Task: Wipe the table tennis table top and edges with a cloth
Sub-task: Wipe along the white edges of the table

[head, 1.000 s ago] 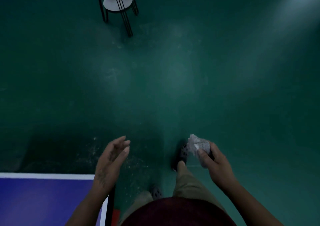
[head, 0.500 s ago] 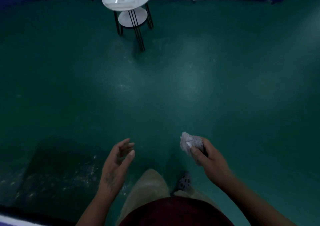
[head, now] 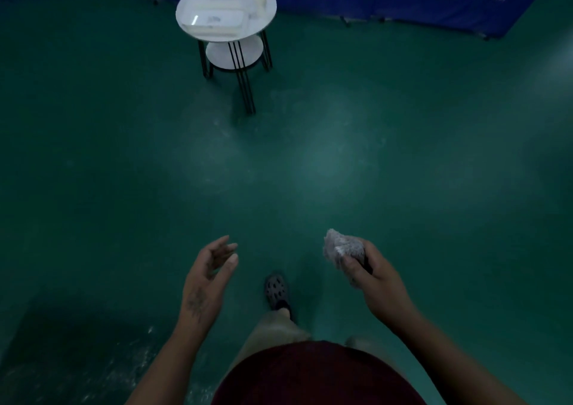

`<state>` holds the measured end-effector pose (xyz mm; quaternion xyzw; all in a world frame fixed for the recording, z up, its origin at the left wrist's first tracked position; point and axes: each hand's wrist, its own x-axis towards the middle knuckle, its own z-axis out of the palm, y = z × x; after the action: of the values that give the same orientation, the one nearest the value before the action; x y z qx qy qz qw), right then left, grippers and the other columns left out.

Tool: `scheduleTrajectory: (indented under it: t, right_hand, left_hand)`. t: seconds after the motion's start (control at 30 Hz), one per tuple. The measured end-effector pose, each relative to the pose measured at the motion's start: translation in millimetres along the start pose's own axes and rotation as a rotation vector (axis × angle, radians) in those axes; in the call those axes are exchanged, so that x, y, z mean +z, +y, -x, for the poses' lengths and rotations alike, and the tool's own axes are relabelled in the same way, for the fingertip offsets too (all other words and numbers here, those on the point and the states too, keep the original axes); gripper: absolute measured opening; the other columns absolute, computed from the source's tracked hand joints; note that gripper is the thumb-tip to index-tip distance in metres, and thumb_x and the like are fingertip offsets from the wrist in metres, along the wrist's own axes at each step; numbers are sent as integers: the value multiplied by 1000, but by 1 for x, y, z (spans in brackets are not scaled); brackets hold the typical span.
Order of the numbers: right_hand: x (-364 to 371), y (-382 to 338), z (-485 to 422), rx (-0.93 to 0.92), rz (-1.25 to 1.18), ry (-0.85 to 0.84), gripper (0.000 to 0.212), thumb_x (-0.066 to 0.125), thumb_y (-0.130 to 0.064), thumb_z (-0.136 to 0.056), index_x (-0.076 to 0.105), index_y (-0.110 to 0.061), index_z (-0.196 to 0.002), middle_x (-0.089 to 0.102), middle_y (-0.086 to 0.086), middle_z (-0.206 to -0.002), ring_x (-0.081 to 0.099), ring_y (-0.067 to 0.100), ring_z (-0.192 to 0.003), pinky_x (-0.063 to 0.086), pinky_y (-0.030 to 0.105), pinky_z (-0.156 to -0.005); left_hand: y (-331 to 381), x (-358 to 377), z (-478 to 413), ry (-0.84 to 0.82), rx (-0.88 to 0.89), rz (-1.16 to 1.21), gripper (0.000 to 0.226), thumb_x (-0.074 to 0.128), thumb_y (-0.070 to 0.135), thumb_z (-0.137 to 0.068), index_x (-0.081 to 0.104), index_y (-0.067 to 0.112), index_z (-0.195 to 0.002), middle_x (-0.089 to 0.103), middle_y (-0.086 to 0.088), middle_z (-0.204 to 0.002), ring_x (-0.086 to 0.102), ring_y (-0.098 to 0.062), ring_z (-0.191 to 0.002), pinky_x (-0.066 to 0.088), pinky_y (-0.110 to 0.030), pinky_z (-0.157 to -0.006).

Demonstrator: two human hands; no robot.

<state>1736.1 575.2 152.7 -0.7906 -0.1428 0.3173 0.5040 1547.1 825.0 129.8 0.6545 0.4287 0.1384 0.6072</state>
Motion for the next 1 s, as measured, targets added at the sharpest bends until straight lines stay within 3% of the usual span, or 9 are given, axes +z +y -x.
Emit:
scheduleTrajectory:
  t: [0.2, 0.47, 0.7, 1.0]
  right_hand:
    - [23, -40, -89, 27, -24, 54, 24, 64, -28, -106, 65, -42, -125, 73, -27, -114, 69, -3, -106, 52, 28, -90]
    - [16, -73, -186, 56, -10, 98, 23, 64, -24, -106, 64, -41, -122, 72, -31, -110, 68, -6, -102, 51, 24, -86]
    - [-1, -103, -309, 36, -3, 57, 25, 63, -24, -107, 63, -46, -118, 72, -32, -107, 67, -9, -98, 48, 11, -74]
    - [-37, -154, -456, 23, 41, -71, 24, 63, -32, -106, 63, -45, -126, 71, -31, -113, 68, -6, -104, 53, 30, -87]
  left_hand:
    - [43, -17, -106, -55, 26, -24, 35, 68, 10, -104, 65, 29, -134, 74, 4, -129, 68, -14, -124, 53, -50, -111]
    - [86, -13, -216, -35, 18, -11, 34, 67, 7, -104, 66, 26, -132, 75, 2, -127, 69, -19, -124, 52, -54, -113]
    - [132, 20, -316, 24, 25, 28, 33, 66, 5, -104, 65, 23, -132, 75, -1, -126, 69, -19, -124, 52, -51, -113]
    - [178, 58, -422, 110, -42, 59, 34, 68, 8, -103, 67, 30, -129, 77, 3, -123, 70, -15, -122, 53, -51, -113]
